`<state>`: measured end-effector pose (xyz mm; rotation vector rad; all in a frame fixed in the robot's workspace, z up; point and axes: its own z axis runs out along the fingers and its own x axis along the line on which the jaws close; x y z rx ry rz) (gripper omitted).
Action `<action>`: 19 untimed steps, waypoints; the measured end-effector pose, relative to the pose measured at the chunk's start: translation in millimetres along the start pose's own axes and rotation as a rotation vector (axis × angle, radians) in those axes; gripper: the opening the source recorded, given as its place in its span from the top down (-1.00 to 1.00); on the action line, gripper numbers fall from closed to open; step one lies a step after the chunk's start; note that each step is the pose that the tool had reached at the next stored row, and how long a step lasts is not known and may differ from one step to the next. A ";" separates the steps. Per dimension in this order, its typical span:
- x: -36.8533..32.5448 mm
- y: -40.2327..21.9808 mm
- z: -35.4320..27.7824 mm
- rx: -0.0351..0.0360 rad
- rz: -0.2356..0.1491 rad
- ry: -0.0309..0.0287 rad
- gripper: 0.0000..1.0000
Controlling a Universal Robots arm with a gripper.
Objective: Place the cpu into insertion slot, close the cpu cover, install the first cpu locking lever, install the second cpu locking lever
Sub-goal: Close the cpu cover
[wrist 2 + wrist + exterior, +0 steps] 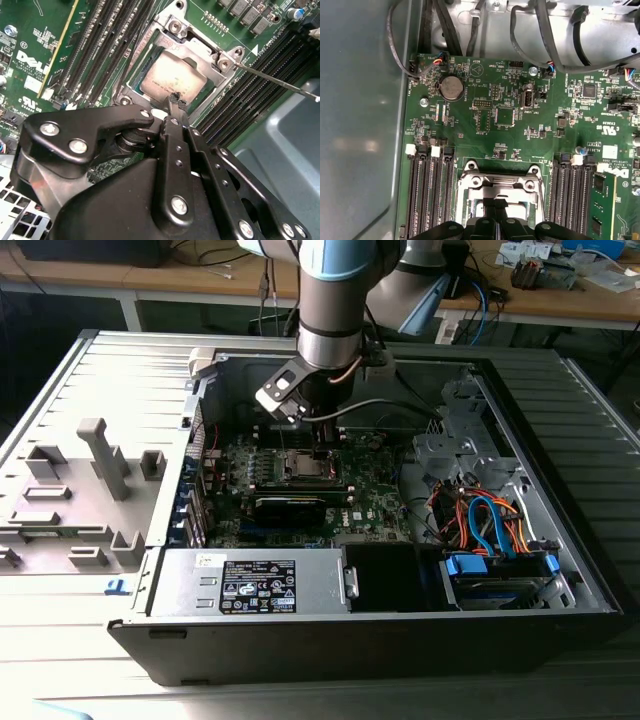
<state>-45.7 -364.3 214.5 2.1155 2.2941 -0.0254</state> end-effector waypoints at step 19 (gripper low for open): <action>2.2 -28.2 0.7 -0.0077 0.000 -0.0007 0.79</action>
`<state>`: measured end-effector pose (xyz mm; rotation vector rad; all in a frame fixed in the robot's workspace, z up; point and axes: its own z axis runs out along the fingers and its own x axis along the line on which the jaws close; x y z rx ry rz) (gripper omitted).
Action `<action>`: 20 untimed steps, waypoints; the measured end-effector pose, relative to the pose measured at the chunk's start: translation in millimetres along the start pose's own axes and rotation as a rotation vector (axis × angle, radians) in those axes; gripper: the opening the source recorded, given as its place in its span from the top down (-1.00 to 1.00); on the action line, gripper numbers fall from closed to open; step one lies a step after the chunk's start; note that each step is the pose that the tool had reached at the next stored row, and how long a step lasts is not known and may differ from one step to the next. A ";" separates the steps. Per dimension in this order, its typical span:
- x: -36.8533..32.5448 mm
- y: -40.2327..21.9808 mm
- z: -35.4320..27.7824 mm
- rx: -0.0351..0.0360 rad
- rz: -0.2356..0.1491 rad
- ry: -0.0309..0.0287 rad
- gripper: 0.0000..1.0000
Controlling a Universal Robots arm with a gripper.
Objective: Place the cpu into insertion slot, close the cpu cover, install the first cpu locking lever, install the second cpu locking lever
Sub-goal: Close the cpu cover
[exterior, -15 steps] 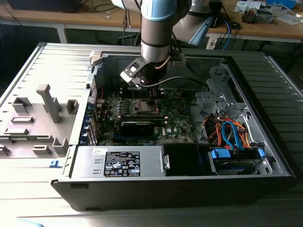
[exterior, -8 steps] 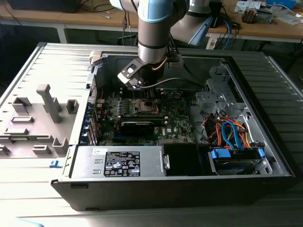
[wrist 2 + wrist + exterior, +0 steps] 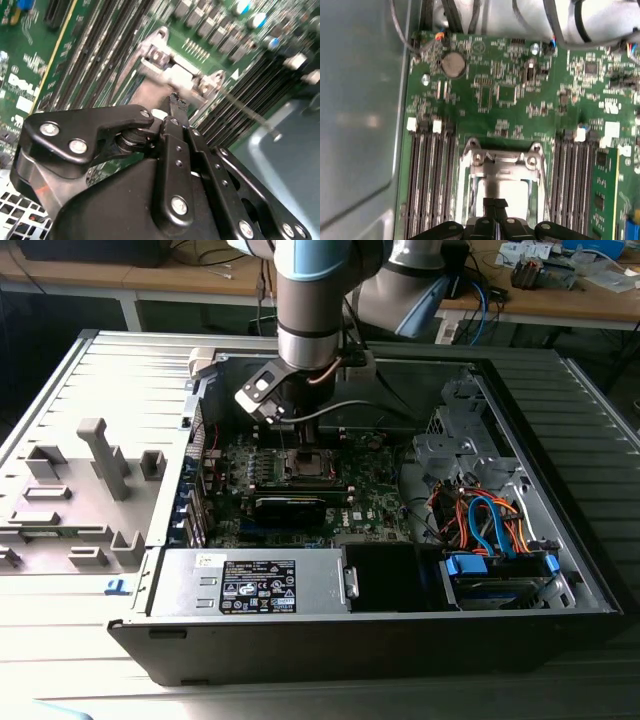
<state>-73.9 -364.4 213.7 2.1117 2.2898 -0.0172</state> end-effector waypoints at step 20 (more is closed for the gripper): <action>-0.4 2.1 -9.6 0.0067 0.000 0.0003 0.79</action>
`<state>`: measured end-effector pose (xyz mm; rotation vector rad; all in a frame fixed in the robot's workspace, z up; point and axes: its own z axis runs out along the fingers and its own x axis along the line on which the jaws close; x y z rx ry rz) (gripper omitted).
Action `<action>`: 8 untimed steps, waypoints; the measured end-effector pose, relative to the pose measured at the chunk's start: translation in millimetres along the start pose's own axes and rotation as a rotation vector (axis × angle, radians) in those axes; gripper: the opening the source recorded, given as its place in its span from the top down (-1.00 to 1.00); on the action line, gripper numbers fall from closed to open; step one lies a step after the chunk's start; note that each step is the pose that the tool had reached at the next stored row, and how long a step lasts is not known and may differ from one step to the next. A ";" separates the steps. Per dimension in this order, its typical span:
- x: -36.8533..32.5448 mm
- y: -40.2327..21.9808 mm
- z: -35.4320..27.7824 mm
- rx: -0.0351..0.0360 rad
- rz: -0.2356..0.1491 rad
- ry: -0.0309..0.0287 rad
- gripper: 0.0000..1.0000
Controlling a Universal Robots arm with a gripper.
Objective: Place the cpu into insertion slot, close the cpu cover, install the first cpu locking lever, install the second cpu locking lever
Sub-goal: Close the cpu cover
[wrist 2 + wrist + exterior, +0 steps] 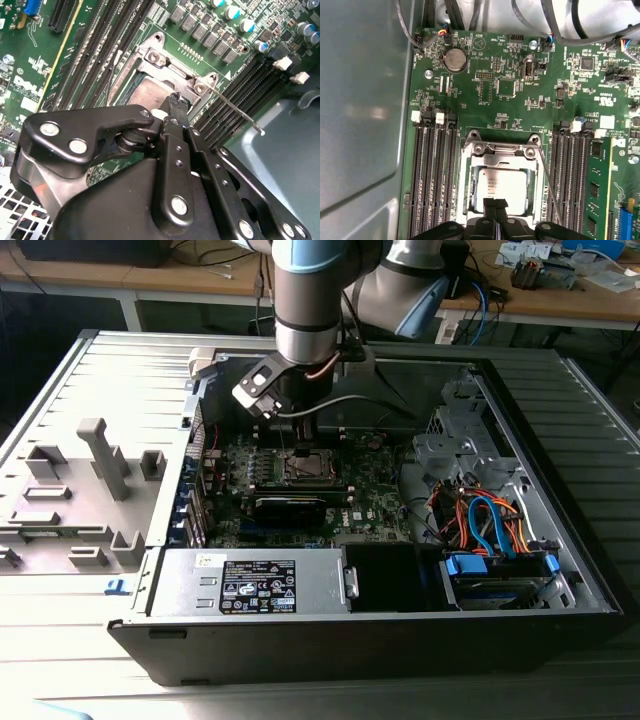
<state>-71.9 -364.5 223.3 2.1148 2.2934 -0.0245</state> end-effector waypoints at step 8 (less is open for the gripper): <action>-0.6 3.8 -5.8 0.0046 0.000 0.0004 0.79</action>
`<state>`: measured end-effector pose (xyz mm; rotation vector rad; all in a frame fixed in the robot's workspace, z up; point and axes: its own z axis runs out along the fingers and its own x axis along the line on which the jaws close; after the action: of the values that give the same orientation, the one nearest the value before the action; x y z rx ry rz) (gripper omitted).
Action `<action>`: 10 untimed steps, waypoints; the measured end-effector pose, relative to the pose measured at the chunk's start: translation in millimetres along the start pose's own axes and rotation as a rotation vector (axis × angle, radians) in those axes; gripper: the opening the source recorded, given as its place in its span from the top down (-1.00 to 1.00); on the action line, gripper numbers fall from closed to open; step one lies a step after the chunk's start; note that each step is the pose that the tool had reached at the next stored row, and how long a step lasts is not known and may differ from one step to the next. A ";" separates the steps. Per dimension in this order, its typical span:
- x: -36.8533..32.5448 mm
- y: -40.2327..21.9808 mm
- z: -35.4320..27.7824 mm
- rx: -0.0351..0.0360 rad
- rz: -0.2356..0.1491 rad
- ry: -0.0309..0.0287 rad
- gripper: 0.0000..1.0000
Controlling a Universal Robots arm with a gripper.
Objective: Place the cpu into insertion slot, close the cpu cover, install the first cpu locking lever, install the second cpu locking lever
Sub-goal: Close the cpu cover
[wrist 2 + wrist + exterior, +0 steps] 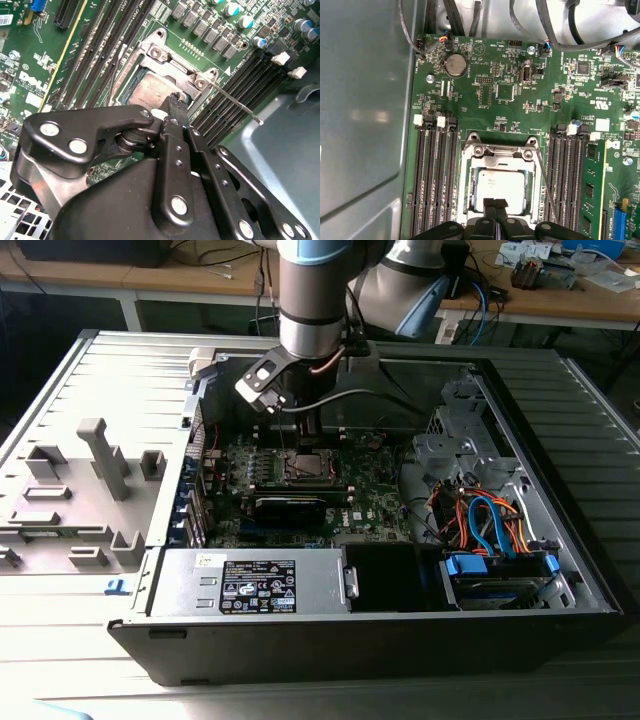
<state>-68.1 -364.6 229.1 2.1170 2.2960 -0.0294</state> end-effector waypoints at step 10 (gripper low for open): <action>-2.3 13.2 -19.1 0.0162 0.000 0.0014 0.79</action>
<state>-54.8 -365.3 248.2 2.1248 2.3048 -0.0467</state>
